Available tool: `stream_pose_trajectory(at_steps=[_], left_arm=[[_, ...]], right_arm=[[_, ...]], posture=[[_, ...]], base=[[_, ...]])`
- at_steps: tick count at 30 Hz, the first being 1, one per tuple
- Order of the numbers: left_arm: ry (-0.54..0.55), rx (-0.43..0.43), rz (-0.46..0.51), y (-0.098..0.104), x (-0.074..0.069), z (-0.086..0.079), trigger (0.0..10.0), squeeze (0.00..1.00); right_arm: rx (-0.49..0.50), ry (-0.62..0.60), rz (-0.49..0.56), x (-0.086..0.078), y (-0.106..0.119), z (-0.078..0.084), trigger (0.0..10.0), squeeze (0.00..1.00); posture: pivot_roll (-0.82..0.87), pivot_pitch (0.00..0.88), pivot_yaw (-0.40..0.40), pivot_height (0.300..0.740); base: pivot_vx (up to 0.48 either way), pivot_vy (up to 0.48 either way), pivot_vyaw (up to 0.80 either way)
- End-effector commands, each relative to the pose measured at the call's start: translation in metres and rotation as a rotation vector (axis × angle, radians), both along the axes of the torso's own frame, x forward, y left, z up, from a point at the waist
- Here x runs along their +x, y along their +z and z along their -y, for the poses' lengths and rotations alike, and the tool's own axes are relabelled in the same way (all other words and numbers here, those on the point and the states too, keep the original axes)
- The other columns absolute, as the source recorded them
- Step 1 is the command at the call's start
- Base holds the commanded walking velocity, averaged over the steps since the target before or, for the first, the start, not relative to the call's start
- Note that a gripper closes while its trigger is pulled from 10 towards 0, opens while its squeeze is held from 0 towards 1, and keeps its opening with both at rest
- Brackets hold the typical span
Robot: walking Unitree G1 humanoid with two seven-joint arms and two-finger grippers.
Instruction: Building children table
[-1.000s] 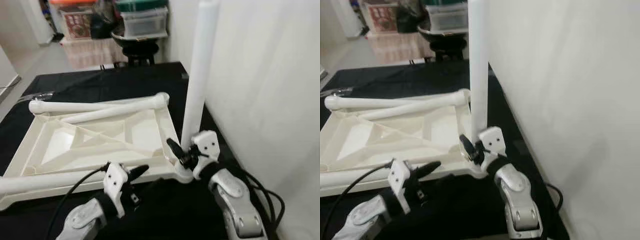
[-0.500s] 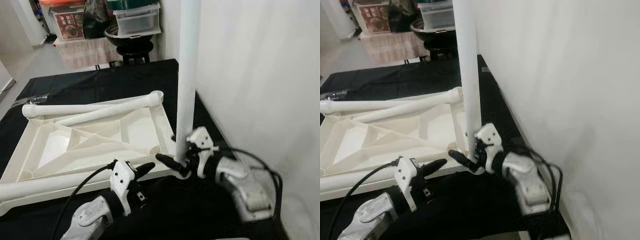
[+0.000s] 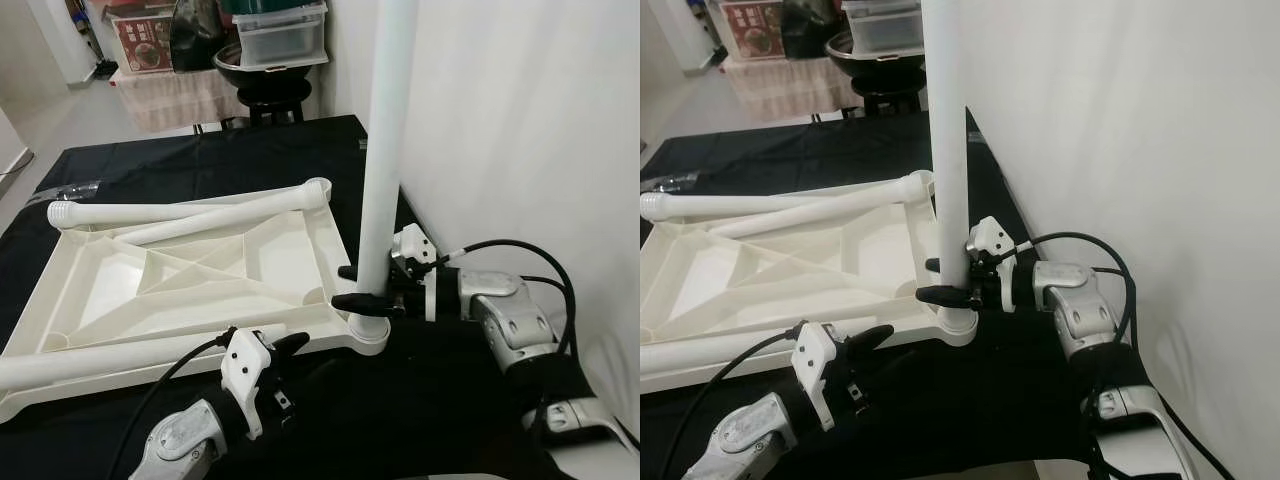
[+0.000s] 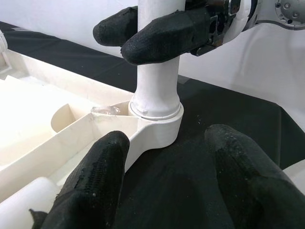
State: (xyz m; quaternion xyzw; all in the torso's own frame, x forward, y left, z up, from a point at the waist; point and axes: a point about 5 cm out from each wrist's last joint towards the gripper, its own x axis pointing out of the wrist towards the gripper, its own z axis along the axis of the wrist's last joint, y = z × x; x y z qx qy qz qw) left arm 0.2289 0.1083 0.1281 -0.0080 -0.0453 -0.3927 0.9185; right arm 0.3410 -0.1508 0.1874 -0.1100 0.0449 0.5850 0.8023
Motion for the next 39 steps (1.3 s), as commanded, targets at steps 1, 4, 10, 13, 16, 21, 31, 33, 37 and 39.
stream_pose_trajectory(at_steps=[1,4,10,13,16,21,31,33,37,39], left_arm=[[-0.004,0.008,-0.011,-0.003,-0.003,0.0,10.0,0.0],[-0.004,0.006,-0.011,-0.002,-0.004,-0.001,10.0,0.0],[-0.003,0.002,-0.012,-0.002,-0.004,-0.004,10.0,0.0],[-0.004,-0.001,-0.01,0.001,-0.004,-0.008,10.0,0.0],[-0.009,0.003,-0.013,0.002,-0.002,-0.011,10.0,0.0],[-0.026,-0.018,-0.027,0.0,-0.004,-0.009,10.0,0.0],[-0.002,-0.015,-0.02,0.001,-0.003,-0.011,10.0,0.0],[-0.007,-0.017,-0.021,0.003,0.0,-0.011,10.0,0.0],[-0.011,-0.02,-0.023,0.004,0.002,-0.011,10.0,0.0],[-0.009,-0.02,-0.023,0.004,0.004,-0.011,10.0,0.0]], right_arm=[[0.008,0.012,-0.01,0.0,-0.001,-0.002,0.0,0.0],[0.013,-0.03,0.017,-0.007,-0.009,0.003,0.0,0.0],[0.044,-0.369,0.045,-0.018,-0.028,0.004,0.0,0.0],[0.106,-0.74,0.001,-0.044,-0.058,-0.019,0.0,0.0],[0.057,-0.694,0.137,-0.058,-0.053,-0.04,0.0,0.0],[0.111,-0.717,0.007,-0.046,-0.062,-0.029,0.0,0.0],[0.224,-0.588,-0.009,-0.048,-0.043,-0.039,10.0,1.0],[0.227,-0.42,0.038,-0.045,-0.025,-0.038,10.0,1.0],[0.155,-0.232,0.099,-0.037,-0.011,-0.028,10.0,0.13],[0.091,-0.15,0.094,-0.026,-0.006,-0.014,10.0,0.0]], posture=[[-0.06,0.1,0.007,0.74],[-0.06,0.114,0.011,0.74],[-0.07,0.147,0.019,0.74],[-0.1,0.17,0.042,0.74],[-0.12,0.173,0.066,0.74],[-0.09,0.161,0.046,0.74],[-0.09,0.148,0.052,0.74],[-0.09,0.139,0.052,0.74],[-0.08,0.133,0.046,0.74],[-0.08,0.132,0.045,0.74]], base=[[0.0,0.0,0.0],[0.0,0.0,0.0],[0.0,0.0,0.0],[0.0,0.0,0.0],[0.0,0.0,0.0],[0.0,0.0,0.0],[0.0,0.0,0.0],[0.0,0.0,0.0],[0.0,0.0,0.0],[0.0,0.0,0.0]])
